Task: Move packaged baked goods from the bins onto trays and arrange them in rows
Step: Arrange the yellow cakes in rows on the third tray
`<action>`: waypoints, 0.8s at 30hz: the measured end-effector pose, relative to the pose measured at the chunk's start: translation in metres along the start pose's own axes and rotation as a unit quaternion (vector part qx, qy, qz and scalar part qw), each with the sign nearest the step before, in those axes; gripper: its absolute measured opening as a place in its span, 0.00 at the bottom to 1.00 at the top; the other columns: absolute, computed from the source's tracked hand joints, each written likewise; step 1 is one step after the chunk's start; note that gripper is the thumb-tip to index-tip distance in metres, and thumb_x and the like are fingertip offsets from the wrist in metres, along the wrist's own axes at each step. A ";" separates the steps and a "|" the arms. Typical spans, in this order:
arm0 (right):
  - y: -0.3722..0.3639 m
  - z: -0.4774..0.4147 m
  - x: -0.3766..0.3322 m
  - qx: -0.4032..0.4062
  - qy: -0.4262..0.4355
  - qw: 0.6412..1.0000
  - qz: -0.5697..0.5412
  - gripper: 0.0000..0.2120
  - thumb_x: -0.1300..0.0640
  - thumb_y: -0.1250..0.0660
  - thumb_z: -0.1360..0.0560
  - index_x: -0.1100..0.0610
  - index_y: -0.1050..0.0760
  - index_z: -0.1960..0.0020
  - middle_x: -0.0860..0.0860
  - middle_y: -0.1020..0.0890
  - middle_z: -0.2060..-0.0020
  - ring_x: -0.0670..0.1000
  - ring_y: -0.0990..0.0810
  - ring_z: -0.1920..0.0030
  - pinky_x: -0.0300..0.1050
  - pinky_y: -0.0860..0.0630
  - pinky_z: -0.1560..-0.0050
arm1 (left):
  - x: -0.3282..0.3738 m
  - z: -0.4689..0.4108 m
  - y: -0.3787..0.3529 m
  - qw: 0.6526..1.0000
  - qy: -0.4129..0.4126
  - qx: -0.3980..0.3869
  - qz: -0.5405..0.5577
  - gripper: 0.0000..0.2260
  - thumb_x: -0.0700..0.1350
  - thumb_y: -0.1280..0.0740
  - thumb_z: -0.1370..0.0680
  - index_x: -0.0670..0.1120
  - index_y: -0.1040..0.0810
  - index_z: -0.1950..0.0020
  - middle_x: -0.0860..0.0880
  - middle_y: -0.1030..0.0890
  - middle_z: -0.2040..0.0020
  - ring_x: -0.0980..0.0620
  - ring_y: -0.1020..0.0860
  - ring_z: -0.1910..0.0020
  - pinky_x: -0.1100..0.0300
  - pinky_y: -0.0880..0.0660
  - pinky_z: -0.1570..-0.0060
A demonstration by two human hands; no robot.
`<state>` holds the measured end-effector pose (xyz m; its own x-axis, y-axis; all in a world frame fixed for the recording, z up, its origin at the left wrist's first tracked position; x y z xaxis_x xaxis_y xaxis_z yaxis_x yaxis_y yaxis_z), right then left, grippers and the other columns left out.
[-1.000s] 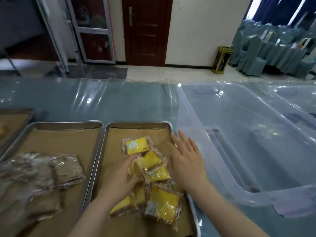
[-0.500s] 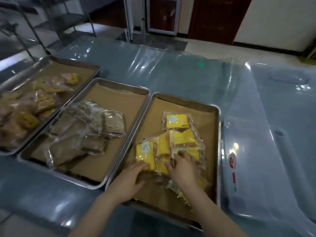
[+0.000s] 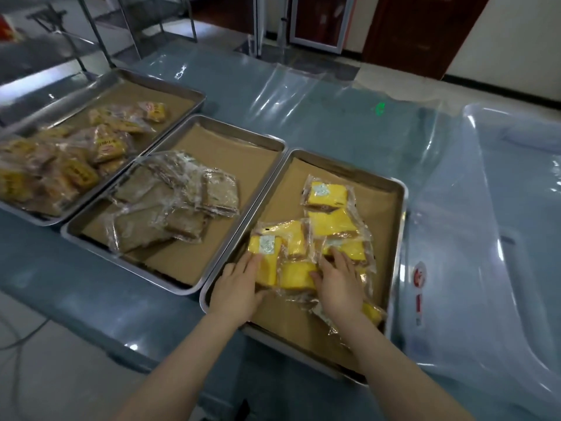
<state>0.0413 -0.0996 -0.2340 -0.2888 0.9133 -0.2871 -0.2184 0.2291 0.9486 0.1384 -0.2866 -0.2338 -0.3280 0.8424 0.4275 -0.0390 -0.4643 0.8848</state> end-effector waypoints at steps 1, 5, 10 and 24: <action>0.002 0.003 0.004 -0.002 -0.007 1.000 0.000 0.22 0.44 0.42 0.21 0.45 0.35 0.28 0.51 0.40 0.25 0.56 0.47 0.25 0.59 0.44 0.27 | 0.004 -0.003 0.002 1.000 0.001 0.015 0.015 0.26 0.53 0.35 0.24 0.53 0.39 0.28 0.52 0.36 0.27 0.47 0.34 0.36 0.51 0.30 0.41; 0.009 0.008 0.012 0.004 -0.030 1.000 -0.008 0.22 0.44 0.44 0.21 0.46 0.35 0.28 0.51 0.40 0.25 0.56 0.46 0.25 0.59 0.43 0.28 | 0.007 -0.006 0.019 0.974 0.019 0.030 0.223 0.05 0.50 0.40 0.20 0.55 0.27 0.46 0.56 0.21 0.51 0.57 0.24 0.52 0.57 0.26 0.54; 0.017 0.006 0.013 0.035 -0.043 0.997 -0.058 0.17 0.50 0.42 0.20 0.49 0.28 0.32 0.53 0.29 0.31 0.56 0.34 0.30 0.54 0.34 0.33 | -0.011 0.002 0.036 0.926 0.054 0.007 0.374 0.09 0.39 0.43 0.19 0.47 0.27 0.57 0.50 0.25 0.62 0.50 0.27 0.60 0.53 0.30 0.55; 0.041 0.006 0.034 0.144 -0.144 0.961 -0.187 0.16 0.54 0.48 0.17 0.52 0.29 0.33 0.48 0.22 0.61 0.47 0.27 0.65 0.41 0.36 0.68 | -0.019 -0.004 0.038 0.918 0.082 -0.039 0.386 0.10 0.42 0.44 0.18 0.52 0.26 0.43 0.53 0.20 0.52 0.60 0.22 0.60 0.65 0.27 0.62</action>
<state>0.0285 -0.0573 -0.2040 0.0379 0.7942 -0.6064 0.0222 0.6061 0.7951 0.1390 -0.3214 -0.2086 -0.4235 0.2045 0.8825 0.1989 -0.9294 0.3109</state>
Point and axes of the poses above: each hand's wrist, its own z-axis away from the middle knuckle, its own y-axis out of the back of the hand, x = y × z, the point moved 4 cm from there along -z, towards the middle knuckle
